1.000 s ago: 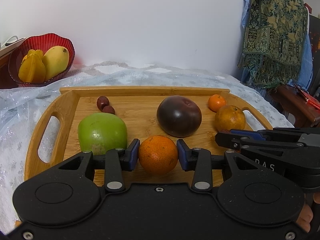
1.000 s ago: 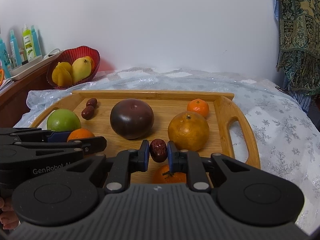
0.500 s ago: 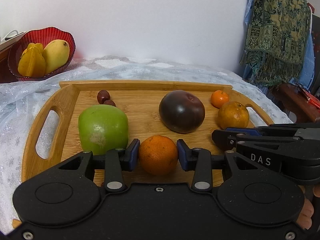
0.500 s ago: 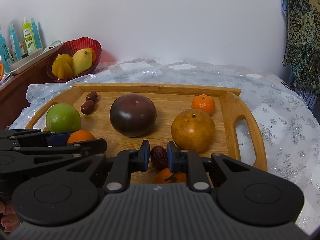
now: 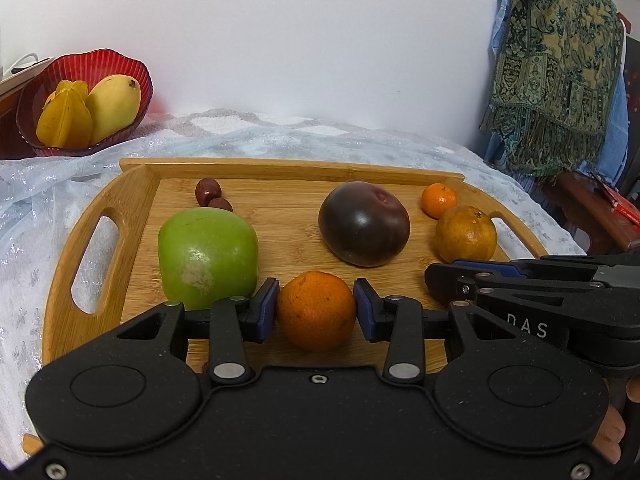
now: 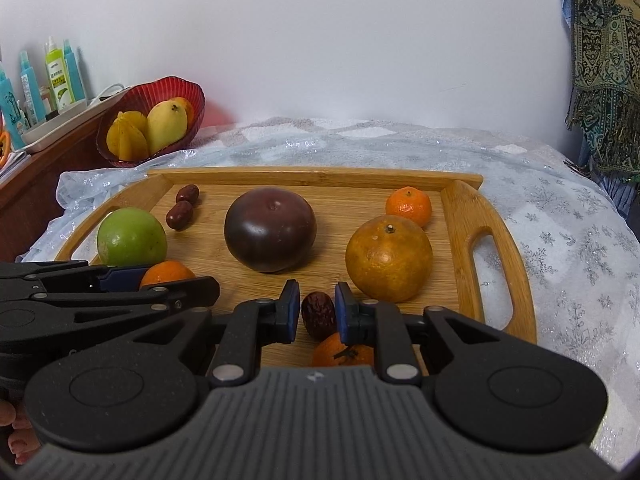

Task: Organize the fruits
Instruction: 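Open the left tool releasing the tangerine while the right tool releases the red date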

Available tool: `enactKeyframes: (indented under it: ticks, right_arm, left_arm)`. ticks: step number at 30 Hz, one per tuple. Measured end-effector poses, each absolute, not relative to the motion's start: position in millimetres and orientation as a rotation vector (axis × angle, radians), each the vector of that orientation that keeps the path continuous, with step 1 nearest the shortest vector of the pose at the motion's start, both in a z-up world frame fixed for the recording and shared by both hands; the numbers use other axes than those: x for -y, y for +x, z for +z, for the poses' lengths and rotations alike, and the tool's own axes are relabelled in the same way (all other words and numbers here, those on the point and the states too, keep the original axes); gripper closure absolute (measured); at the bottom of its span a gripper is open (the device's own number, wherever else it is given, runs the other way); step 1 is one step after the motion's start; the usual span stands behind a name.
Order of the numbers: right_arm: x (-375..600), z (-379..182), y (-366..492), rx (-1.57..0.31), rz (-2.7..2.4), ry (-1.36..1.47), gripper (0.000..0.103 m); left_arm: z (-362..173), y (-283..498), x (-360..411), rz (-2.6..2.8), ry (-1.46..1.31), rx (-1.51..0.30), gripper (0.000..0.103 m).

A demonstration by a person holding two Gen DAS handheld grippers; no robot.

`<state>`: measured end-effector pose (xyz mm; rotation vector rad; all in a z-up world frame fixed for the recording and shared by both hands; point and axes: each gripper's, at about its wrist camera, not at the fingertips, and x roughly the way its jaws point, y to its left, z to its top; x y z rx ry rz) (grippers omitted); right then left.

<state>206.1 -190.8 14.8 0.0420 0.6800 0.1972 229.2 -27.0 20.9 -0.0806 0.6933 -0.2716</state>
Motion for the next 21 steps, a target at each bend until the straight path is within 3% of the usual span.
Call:
enactKeyframes:
  ticks: [12, 15, 21]
  right_arm:
    - [191, 21, 193, -0.641, 0.196, 0.040, 0.069]
    - [192, 23, 187, -0.626, 0.198, 0.049, 0.062]
    - [195, 26, 177, -0.609, 0.196, 0.075, 0.060]
  left_arm:
    - [35, 214, 26, -0.294, -0.067, -0.638, 0.053]
    - [38, 208, 26, -0.305, -0.065, -0.625, 0.049]
    - [45, 197, 26, -0.313, -0.050, -0.602, 0.044]
